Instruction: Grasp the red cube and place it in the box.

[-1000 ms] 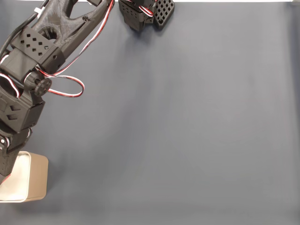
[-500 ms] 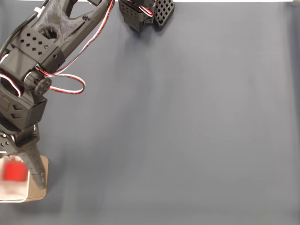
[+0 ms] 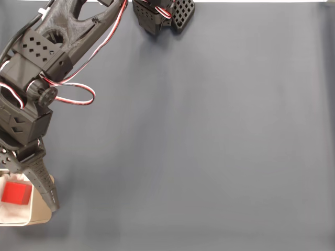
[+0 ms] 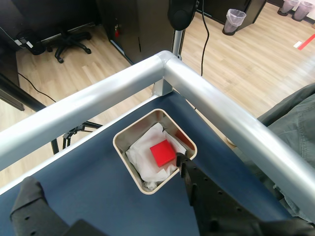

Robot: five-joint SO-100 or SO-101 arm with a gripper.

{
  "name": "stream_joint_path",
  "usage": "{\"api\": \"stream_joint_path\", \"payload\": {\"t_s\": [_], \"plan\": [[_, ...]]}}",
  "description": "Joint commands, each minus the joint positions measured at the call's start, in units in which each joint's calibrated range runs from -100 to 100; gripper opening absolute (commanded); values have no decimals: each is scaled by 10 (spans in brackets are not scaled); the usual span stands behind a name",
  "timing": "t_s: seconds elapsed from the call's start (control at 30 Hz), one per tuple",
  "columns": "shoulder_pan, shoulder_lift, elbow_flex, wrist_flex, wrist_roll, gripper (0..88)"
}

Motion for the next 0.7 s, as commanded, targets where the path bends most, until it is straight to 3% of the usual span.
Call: {"api": "stream_joint_path", "payload": {"t_s": [0.0, 0.53, 0.6, 0.67], "plan": [[2, -25, -29, -15, 2, 573], [2, -23, -28, -27, -2, 565], [1, -23, -28, -36, -4, 509], [-5, -29, -21, -63, -7, 303]]}}
